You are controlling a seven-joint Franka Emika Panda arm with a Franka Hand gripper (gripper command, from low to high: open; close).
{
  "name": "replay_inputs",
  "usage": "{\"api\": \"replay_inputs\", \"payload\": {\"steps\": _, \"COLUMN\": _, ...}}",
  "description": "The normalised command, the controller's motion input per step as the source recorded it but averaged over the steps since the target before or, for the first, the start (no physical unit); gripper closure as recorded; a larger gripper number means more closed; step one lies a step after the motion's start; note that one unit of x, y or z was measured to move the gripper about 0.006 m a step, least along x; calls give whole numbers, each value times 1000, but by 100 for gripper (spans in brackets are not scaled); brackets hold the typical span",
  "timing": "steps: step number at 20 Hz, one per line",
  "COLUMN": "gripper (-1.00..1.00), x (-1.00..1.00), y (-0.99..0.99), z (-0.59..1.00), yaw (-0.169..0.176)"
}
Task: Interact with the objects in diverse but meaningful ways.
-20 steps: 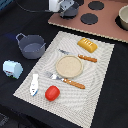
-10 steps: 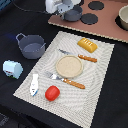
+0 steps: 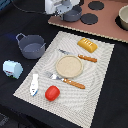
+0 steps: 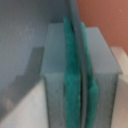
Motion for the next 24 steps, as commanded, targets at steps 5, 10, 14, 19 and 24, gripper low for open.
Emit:
{"api": "replay_inputs", "payload": {"steps": 5, "gripper": 100, "x": -985, "y": 229, "z": -9, "yaw": 0}}
{"api": "replay_inputs", "payload": {"steps": 10, "gripper": 100, "x": -923, "y": 190, "z": 26, "yaw": 0}}
{"api": "replay_inputs", "payload": {"steps": 14, "gripper": 100, "x": -719, "y": 147, "z": -36, "yaw": 0}}
{"api": "replay_inputs", "payload": {"steps": 19, "gripper": 100, "x": -62, "y": 2, "z": -187, "yaw": -18}}
{"api": "replay_inputs", "payload": {"steps": 24, "gripper": 100, "x": 263, "y": 0, "z": -233, "yaw": -52}}
